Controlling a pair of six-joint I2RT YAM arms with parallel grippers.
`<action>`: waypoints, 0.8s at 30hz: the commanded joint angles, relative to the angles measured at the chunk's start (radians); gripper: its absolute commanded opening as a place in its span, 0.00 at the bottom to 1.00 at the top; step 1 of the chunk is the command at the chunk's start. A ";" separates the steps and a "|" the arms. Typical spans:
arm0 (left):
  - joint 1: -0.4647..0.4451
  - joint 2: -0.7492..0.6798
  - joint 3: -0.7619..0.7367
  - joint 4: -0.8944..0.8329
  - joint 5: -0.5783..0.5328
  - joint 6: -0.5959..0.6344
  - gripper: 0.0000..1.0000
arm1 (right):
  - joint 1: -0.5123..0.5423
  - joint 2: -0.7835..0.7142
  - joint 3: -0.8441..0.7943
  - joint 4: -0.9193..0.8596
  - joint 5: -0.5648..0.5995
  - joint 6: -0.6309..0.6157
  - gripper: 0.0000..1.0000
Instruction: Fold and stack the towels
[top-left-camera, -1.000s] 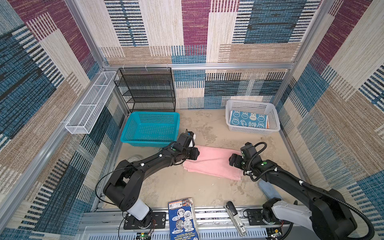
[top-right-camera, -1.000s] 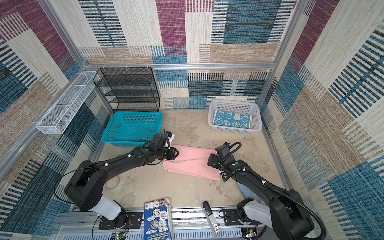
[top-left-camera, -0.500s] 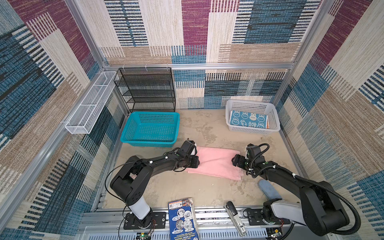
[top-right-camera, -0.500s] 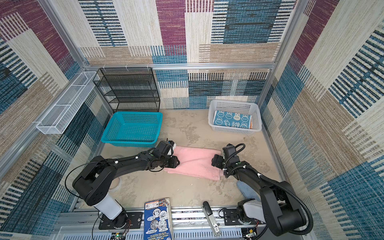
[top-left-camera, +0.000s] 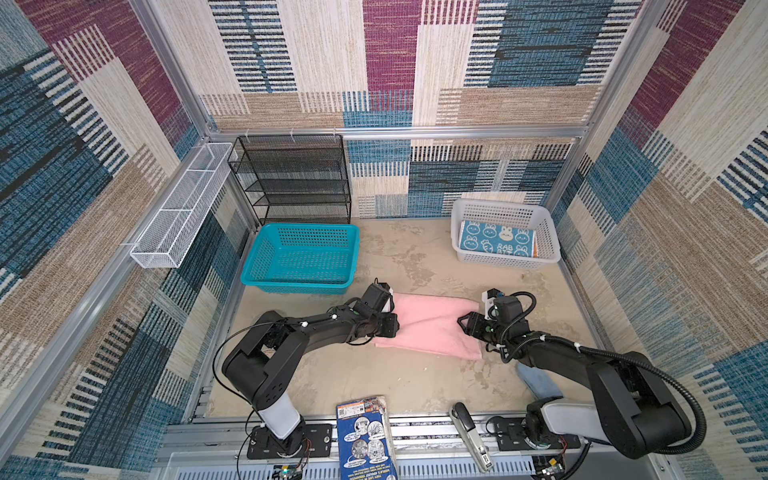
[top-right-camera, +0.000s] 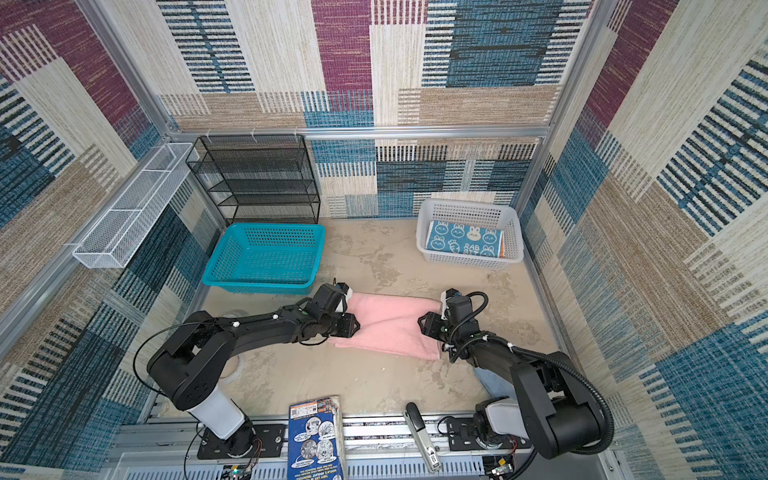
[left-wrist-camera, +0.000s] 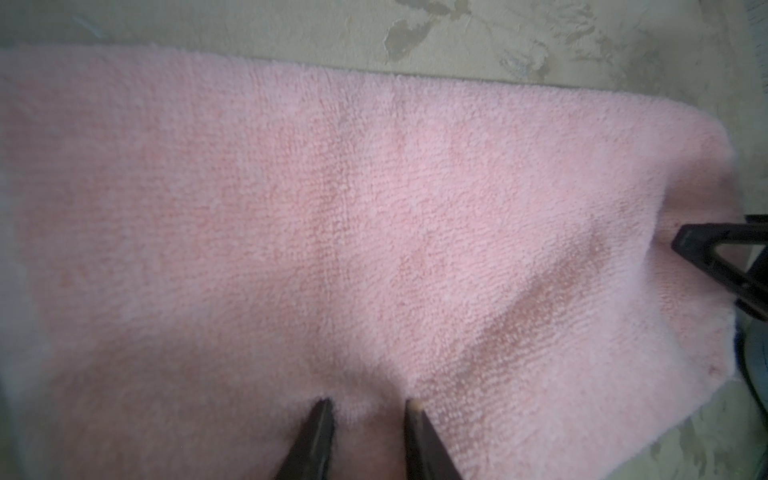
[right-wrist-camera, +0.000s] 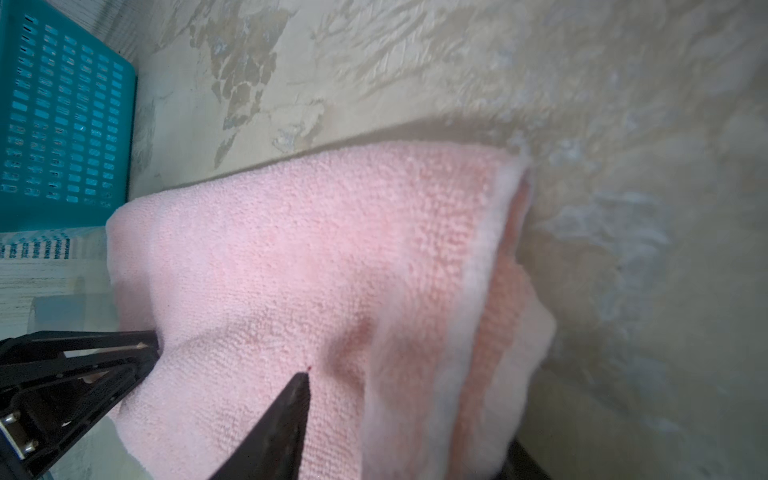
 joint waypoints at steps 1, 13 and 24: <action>-0.001 0.009 -0.011 -0.043 -0.034 -0.015 0.34 | 0.002 0.029 0.004 -0.067 -0.052 -0.001 0.42; 0.001 -0.062 -0.024 0.000 -0.072 0.019 0.53 | 0.031 0.120 0.252 -0.120 -0.028 -0.115 0.00; 0.001 -0.263 -0.061 0.048 -0.145 0.085 1.00 | 0.035 0.417 0.790 -0.363 0.072 -0.287 0.00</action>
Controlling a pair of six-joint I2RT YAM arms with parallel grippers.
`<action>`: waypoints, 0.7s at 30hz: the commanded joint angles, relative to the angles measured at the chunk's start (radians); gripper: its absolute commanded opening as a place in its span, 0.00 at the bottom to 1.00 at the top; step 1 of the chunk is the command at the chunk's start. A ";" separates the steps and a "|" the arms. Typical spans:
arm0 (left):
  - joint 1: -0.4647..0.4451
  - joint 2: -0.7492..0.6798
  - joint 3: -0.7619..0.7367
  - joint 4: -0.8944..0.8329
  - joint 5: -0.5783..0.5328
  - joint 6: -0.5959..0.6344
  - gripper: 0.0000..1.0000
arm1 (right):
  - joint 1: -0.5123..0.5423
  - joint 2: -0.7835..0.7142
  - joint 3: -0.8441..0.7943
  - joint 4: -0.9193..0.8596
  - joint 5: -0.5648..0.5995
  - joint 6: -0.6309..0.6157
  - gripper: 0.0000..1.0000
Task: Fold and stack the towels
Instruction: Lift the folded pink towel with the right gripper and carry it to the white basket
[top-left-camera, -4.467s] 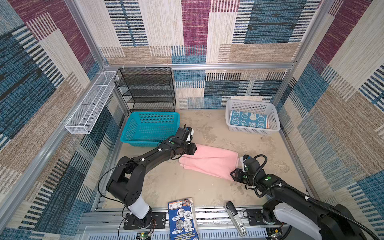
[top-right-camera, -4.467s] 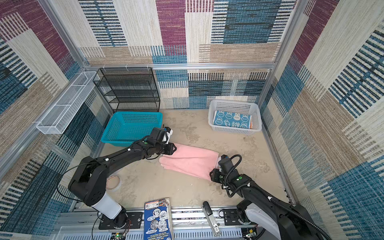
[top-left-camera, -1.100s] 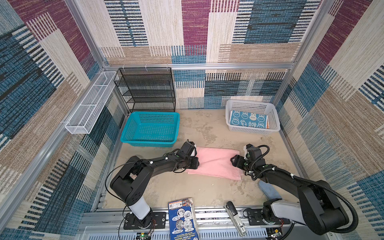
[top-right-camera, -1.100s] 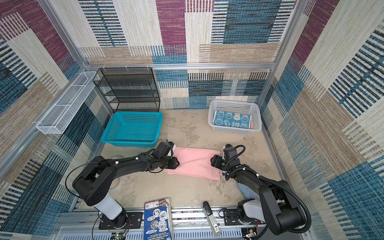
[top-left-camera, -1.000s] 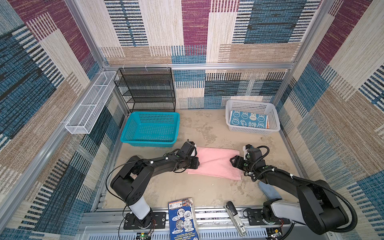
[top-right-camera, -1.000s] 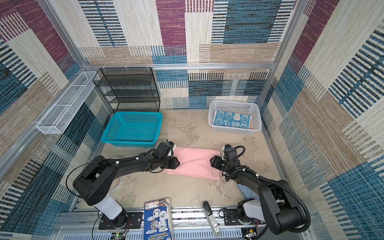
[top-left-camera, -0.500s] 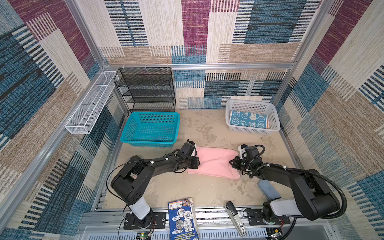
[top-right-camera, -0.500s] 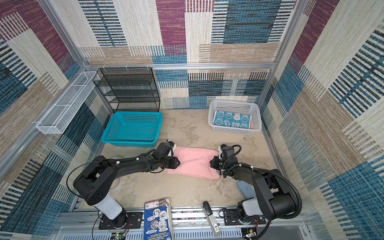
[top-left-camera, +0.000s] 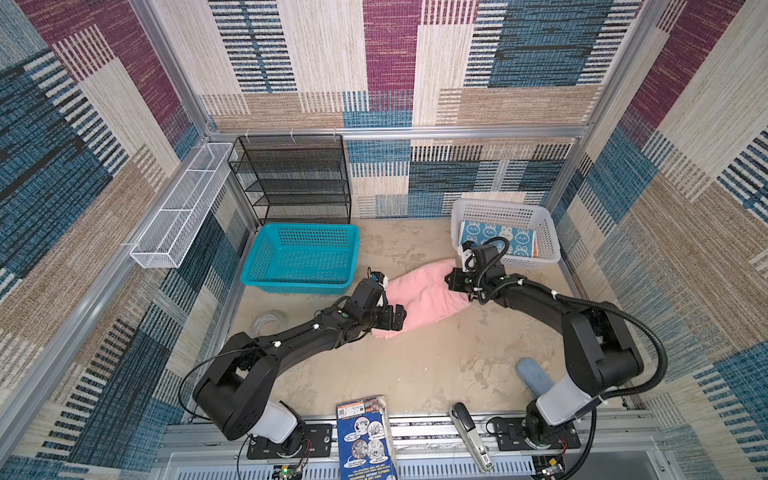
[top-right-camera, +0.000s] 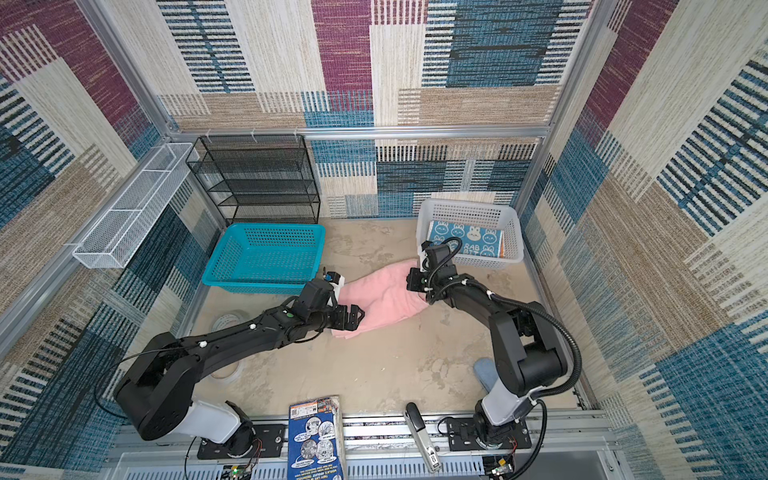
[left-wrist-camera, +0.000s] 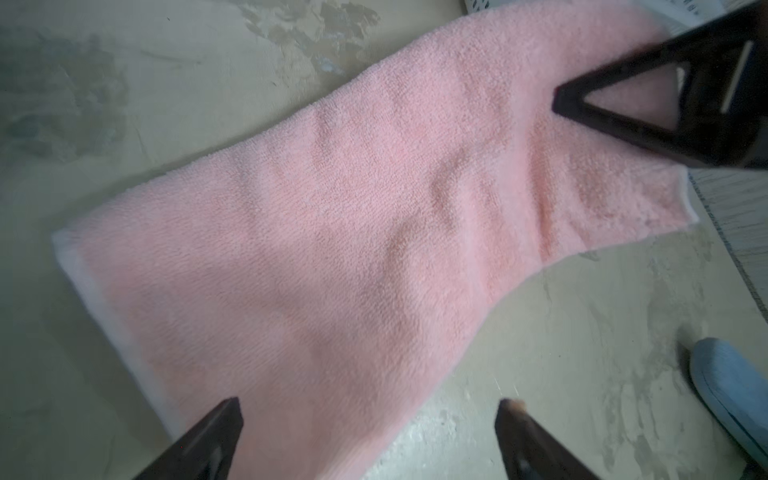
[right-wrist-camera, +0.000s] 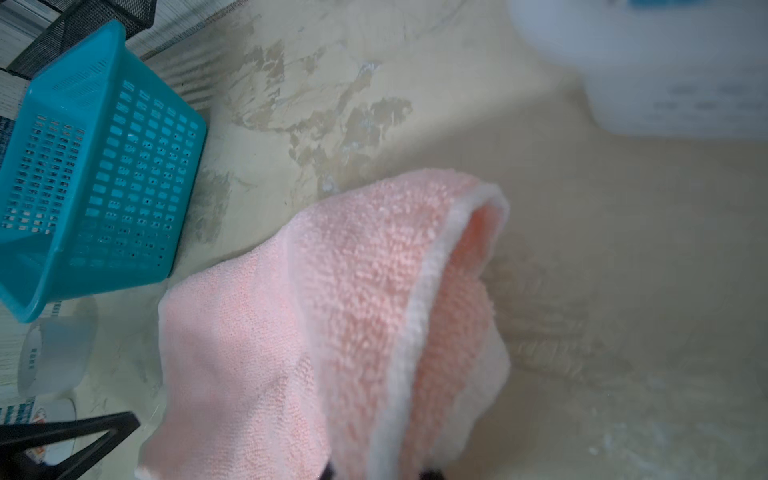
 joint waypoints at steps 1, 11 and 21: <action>0.000 -0.060 -0.033 0.044 -0.051 0.030 0.99 | 0.000 0.093 0.160 -0.101 0.041 -0.084 0.00; 0.002 -0.163 -0.083 0.009 -0.097 0.053 0.99 | -0.017 0.483 0.934 -0.441 0.102 -0.213 0.00; 0.002 -0.191 -0.088 -0.051 -0.149 0.071 0.99 | -0.130 0.724 1.518 -0.704 0.101 -0.253 0.00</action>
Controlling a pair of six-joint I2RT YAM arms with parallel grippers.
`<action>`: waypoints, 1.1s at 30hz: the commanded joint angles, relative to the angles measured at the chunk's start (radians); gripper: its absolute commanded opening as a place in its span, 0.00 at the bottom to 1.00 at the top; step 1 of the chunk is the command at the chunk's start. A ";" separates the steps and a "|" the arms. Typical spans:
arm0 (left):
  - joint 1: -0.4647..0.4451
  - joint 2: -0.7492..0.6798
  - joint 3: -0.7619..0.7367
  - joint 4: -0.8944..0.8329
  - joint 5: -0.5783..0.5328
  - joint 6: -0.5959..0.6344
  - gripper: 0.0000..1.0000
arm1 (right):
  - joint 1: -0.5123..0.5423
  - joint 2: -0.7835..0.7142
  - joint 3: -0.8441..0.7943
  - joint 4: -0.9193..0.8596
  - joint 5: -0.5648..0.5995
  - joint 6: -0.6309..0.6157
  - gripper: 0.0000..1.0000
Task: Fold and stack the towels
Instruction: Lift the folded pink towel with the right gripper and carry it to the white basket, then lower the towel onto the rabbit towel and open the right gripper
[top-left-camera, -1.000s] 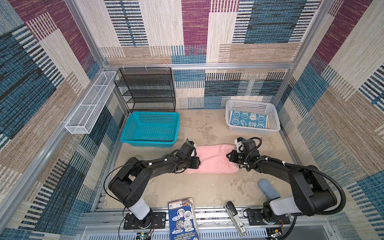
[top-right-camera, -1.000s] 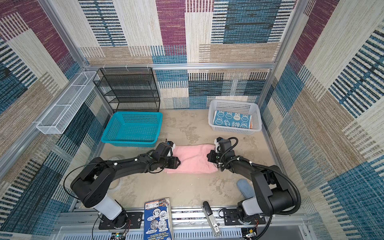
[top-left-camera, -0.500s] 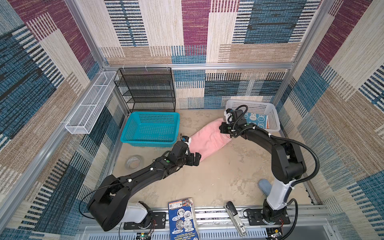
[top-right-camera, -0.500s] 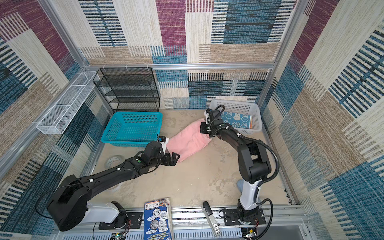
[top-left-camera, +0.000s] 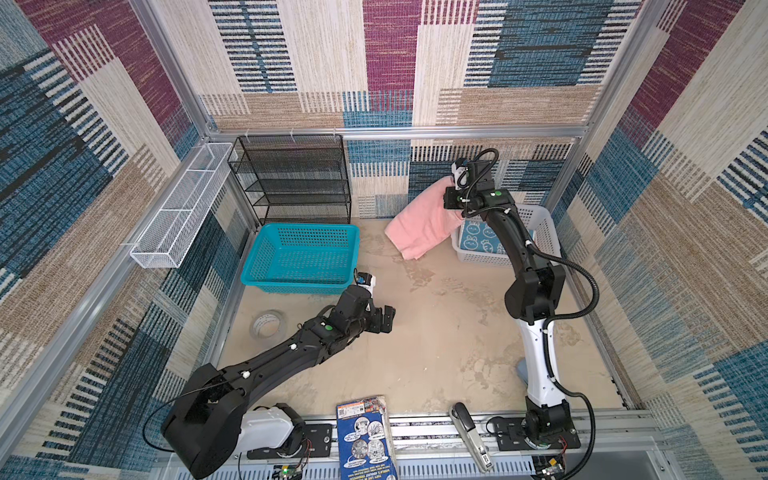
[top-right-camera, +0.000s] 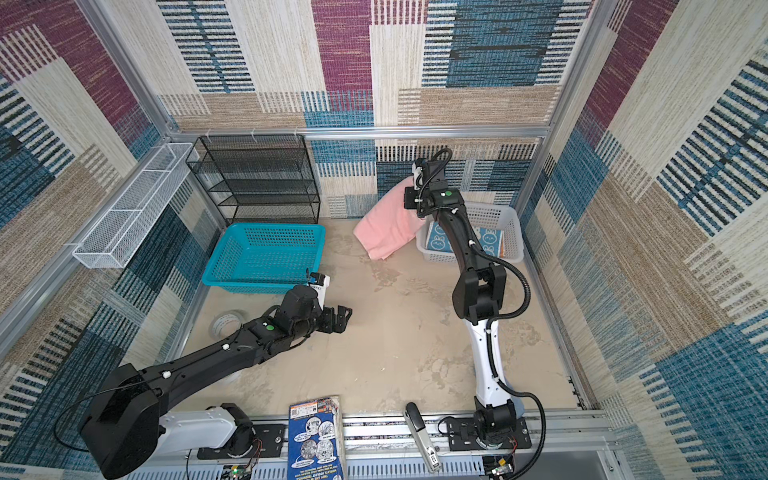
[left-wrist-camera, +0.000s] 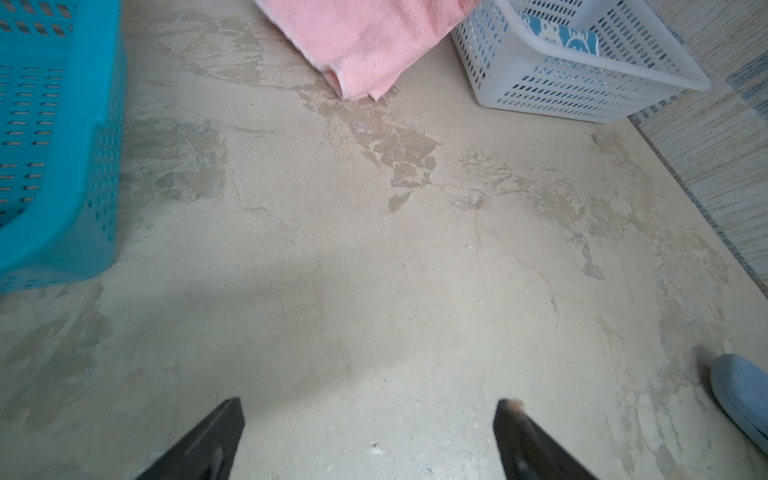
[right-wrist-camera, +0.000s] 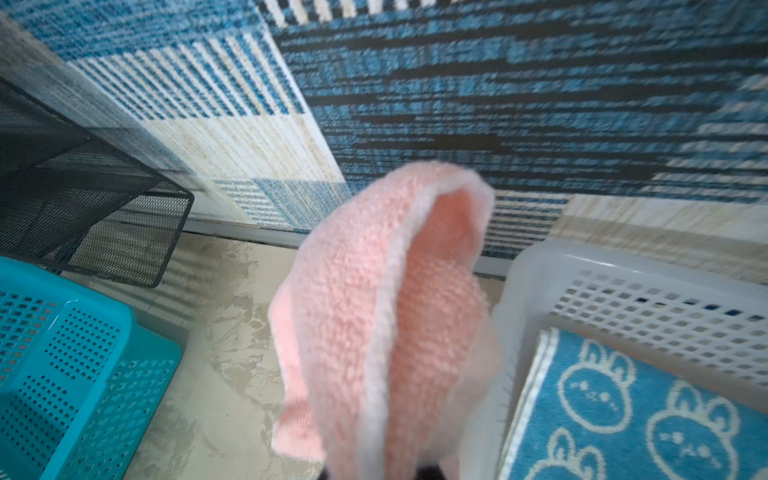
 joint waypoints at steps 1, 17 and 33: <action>0.001 -0.009 -0.001 -0.030 -0.036 0.036 0.99 | -0.034 -0.007 -0.011 -0.079 0.001 -0.025 0.00; 0.001 0.005 0.026 -0.059 -0.032 0.030 0.97 | -0.211 -0.217 -0.361 0.069 0.041 -0.090 0.00; 0.000 -0.036 0.015 -0.044 -0.044 0.019 0.98 | -0.364 -0.268 -0.619 0.230 0.281 -0.135 0.00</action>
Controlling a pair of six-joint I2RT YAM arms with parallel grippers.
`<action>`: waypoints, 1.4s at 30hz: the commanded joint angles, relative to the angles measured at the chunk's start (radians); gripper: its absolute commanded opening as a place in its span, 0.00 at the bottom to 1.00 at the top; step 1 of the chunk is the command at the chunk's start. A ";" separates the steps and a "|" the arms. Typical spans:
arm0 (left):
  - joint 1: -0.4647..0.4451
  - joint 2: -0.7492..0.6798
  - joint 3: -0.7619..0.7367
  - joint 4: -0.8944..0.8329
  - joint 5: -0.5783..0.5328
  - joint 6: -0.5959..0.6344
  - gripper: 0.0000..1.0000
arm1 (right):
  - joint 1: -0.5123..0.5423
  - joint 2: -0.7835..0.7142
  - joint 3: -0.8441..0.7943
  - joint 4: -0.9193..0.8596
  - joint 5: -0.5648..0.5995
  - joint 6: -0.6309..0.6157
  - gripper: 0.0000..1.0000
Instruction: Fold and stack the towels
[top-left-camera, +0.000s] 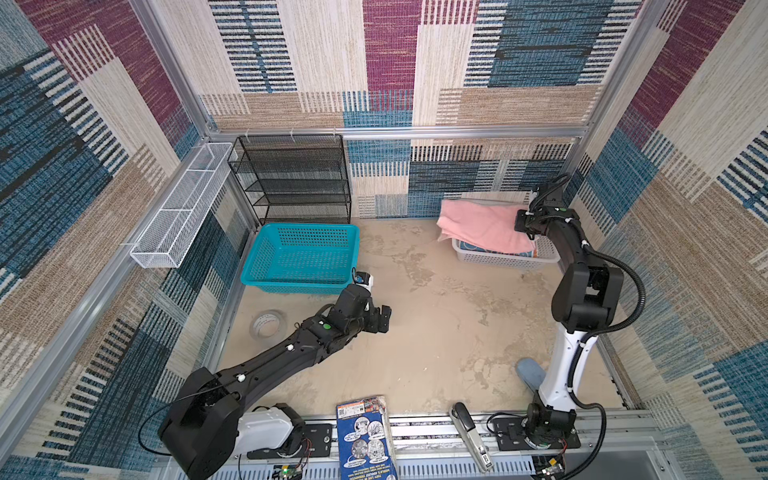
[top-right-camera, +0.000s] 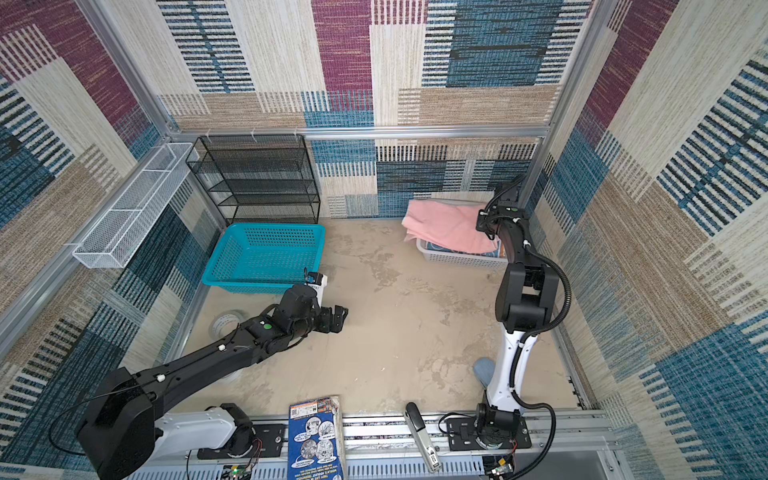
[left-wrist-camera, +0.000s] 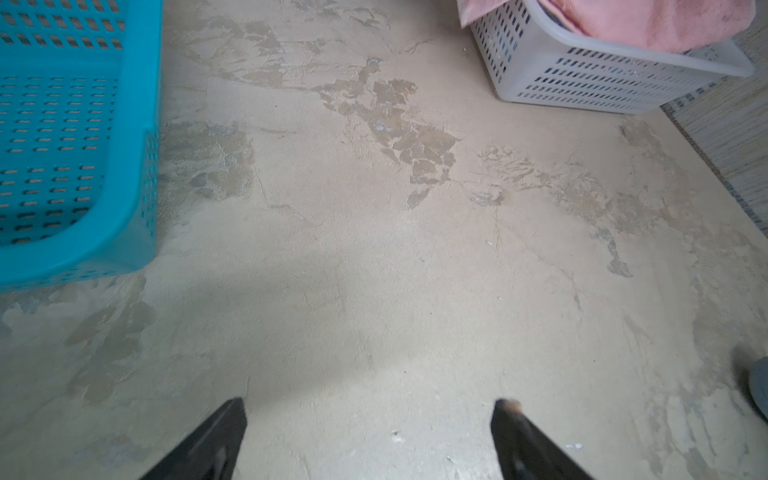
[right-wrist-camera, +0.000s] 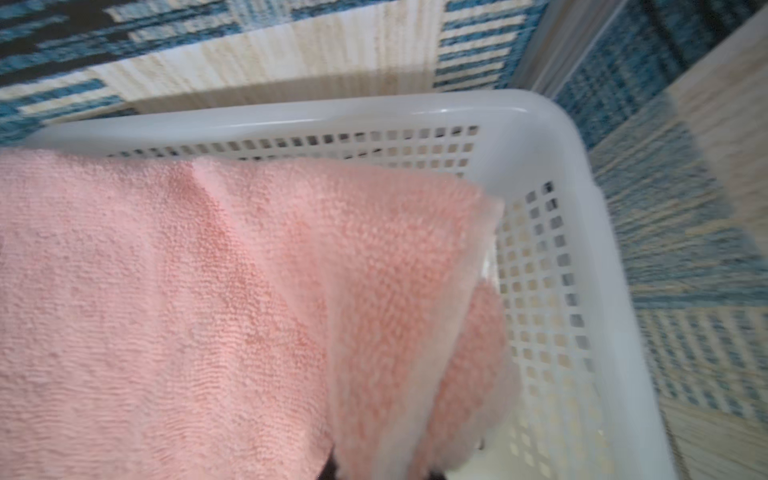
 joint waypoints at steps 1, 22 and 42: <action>0.000 -0.014 -0.009 0.020 -0.004 0.006 0.98 | -0.005 -0.008 -0.015 0.081 0.105 -0.020 0.00; 0.000 0.006 -0.006 0.022 -0.024 0.013 1.00 | -0.010 -0.017 -0.144 0.234 0.225 0.027 0.92; 0.104 -0.266 -0.084 -0.143 -0.454 0.214 1.00 | 0.149 -0.756 -1.084 0.718 -0.082 0.057 1.00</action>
